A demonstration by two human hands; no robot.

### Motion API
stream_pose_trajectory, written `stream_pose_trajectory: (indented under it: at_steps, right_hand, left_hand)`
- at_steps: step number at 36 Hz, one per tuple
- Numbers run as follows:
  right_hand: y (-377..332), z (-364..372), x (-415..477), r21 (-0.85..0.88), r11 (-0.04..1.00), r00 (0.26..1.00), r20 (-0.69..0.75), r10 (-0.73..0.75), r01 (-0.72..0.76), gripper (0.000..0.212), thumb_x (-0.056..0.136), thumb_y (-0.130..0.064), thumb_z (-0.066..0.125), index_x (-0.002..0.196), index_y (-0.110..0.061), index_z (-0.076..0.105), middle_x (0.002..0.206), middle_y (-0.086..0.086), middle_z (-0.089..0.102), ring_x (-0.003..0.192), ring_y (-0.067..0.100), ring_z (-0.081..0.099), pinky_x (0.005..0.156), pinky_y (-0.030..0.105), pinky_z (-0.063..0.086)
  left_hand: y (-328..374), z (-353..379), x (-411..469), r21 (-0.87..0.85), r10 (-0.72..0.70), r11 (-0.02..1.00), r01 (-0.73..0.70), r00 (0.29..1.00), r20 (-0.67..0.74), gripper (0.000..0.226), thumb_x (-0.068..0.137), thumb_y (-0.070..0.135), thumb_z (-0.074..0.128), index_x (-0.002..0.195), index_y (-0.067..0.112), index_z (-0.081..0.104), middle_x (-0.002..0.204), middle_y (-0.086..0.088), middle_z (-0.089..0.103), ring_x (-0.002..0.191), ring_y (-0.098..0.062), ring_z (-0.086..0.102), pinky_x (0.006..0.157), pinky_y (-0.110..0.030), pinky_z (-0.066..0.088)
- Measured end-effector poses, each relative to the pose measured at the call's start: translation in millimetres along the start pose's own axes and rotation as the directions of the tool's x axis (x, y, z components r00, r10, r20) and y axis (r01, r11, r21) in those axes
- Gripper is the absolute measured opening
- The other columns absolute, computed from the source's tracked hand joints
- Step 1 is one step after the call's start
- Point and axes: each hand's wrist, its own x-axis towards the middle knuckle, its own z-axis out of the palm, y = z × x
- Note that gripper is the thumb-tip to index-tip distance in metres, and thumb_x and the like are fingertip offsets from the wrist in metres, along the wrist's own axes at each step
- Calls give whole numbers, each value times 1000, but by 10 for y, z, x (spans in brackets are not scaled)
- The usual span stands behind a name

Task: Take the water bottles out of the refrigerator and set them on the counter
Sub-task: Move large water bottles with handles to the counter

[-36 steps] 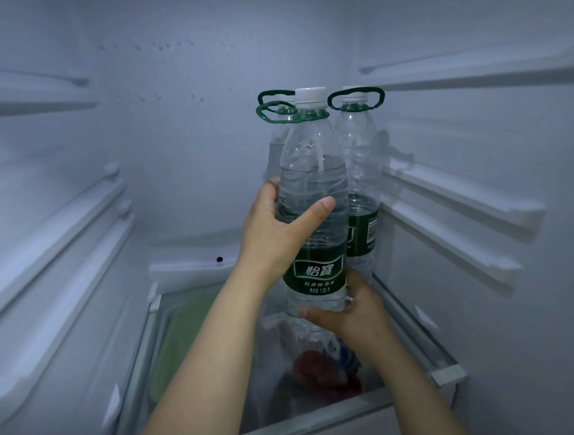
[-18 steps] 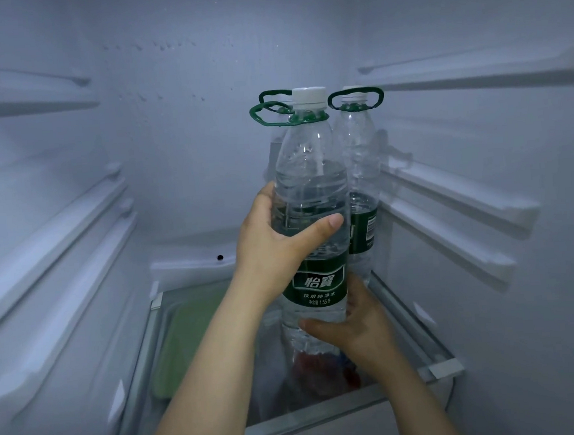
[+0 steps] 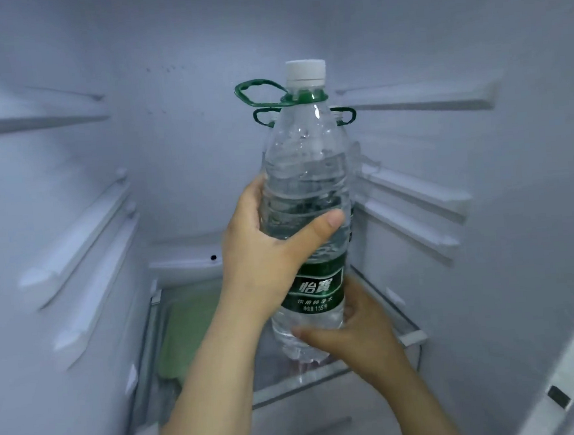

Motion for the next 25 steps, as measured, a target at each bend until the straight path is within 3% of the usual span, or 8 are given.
stream_pose_trajectory:
  at_steps: [2,7,12,18,23,25]
  right_hand:
    - [-91,-28,-116,-5,1000,999,-17,-30,30,61,59,-15,88,102,-49,62,102,-20,72,94,2,70,84,33,58]
    - [-285,-82,-457,-33,997,996,-54,-71,70,64,61,-11,90,109,-42,62,106,-19,72,98,2,69,82,25,56]
    - [-417,-150,-849,-67,997,993,-106,-50,43,65,57,-5,90,105,-38,61,98,-26,71,91,-6,68,71,7,50]
    - [-501,-242,-1338,-74,996,978,-208,30,-46,73,58,-11,91,117,-37,58,106,-24,70,97,-6,66,76,7,50]
    - [-591,-375,-1727,-121,987,953,-295,68,-108,75,56,-22,92,117,-43,54,110,-29,66,104,-11,60,85,11,47]
    - [-618,-440,-1869,-134,983,941,-330,78,-128,74,55,-21,92,115,-44,55,108,-30,66,103,-12,61,81,7,47]
  left_hand:
    - [75,-11,-86,-11,5,1000,-5,1000,-14,80,52,51,81,123,30,53,105,19,70,92,7,66,75,-16,55]
    - [223,-42,-339,-106,13,994,-13,1000,1,70,54,44,87,116,29,57,105,12,72,94,-7,70,81,-36,58]
    - [419,-16,-610,-139,50,989,-42,997,57,59,59,36,88,111,28,61,100,14,73,90,-3,70,77,-29,59]
    - [603,89,-928,-250,89,967,-48,984,155,55,54,38,83,105,29,63,97,15,73,88,0,69,71,-20,56]
    - [748,228,-1172,-308,138,950,-56,959,249,58,61,32,85,114,19,63,104,3,74,96,-15,71,80,-35,58]
    - [827,290,-1267,-320,160,945,-68,949,271,58,62,32,87,113,20,63,104,4,73,97,-12,71,81,-32,58]
